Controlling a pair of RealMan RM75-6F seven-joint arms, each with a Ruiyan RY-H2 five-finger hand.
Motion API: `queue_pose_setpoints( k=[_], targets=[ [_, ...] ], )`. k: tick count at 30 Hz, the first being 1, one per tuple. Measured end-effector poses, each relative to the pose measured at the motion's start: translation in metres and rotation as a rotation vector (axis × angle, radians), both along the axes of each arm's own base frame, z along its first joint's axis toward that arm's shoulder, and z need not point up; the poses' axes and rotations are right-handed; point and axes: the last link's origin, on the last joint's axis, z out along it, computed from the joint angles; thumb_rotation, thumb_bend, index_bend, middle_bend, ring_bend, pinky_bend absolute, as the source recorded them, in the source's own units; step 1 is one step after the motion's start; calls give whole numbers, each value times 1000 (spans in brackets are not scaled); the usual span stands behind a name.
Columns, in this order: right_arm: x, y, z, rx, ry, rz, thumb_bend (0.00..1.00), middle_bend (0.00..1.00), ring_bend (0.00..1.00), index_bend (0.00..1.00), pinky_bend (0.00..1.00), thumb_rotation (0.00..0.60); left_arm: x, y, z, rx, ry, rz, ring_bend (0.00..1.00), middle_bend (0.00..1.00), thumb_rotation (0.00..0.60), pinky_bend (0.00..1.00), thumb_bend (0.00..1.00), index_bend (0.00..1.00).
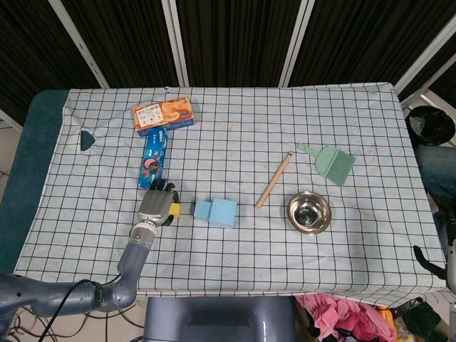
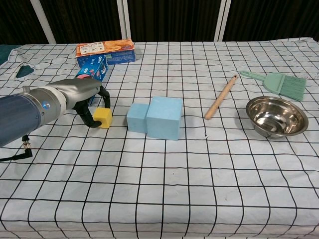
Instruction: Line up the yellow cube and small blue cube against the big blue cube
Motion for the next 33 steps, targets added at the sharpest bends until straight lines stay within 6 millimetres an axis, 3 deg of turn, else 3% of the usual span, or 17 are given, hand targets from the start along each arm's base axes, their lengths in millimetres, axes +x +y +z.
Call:
queue_pose_setpoints(
  k=[17,33],
  targets=[
    [0,0,0,-5,-3,2,204,67,212,103,120,600,26,-2,-6,16,-43,-31,0,173,600,0,363,451],
    [0,0,1,-6,-4,-2,204,67,212,102,120,600,28,3,-19,-1,-72,-4,0,171,600,0,360,445]
  ],
)
